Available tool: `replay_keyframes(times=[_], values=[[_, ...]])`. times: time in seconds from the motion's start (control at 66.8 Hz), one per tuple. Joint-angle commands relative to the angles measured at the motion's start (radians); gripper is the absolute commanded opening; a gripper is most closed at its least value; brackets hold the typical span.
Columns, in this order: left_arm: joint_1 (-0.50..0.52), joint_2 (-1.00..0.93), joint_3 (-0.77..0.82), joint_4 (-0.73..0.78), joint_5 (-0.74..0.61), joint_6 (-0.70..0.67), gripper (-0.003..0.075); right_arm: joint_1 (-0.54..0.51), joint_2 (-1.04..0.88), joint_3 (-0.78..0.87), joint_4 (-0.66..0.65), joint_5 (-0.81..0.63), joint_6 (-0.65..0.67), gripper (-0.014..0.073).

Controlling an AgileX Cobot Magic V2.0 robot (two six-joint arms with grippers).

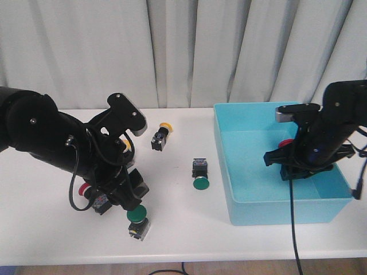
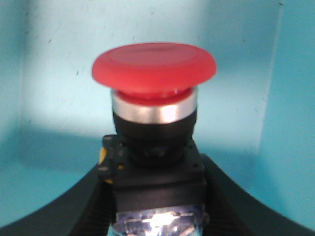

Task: Pick red and yellow buttons and place in box
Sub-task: 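Lower the red button into the box with the right gripper and release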

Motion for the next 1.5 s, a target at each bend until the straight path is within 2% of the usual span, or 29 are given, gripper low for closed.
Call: replay_keyframes(times=[0.0,0.404,0.539,0.779,0.943,1.273,1.482], values=[[-0.002,-0.033,-0.017,-0.021,-0.034,-0.008,0.0507,-0.005,0.025,-0.074,-0.008,-0.013,-0.002,0.0245],[-0.002,-0.033,-0.017,-0.022,-0.034,-0.008,0.0507,-0.005,0.182,-0.124,-0.008,-0.001,0.000,0.0251],[-0.002,-0.033,-0.017,-0.022,-0.034,-0.008,0.0507,-0.005,0.187,-0.124,-0.008,-0.003,-0.001,0.0295],[-0.002,-0.033,-0.017,-0.022,-0.036,-0.008,0.0507,-0.005,0.186,-0.124,-0.008,-0.004,-0.021,0.0439],[-0.002,-0.033,-0.017,-0.022,-0.054,-0.008,0.0507,-0.005,0.180,-0.144,-0.008,0.023,-0.021,0.0456],[-0.002,-0.033,-0.017,-0.020,-0.057,-0.008,0.0507,0.039,-0.041,-0.151,0.007,0.069,-0.020,0.0456],[-0.002,-0.033,-0.017,-0.021,-0.063,-0.008,0.0507,0.206,-0.325,0.044,-0.003,-0.108,-0.023,0.0456]])
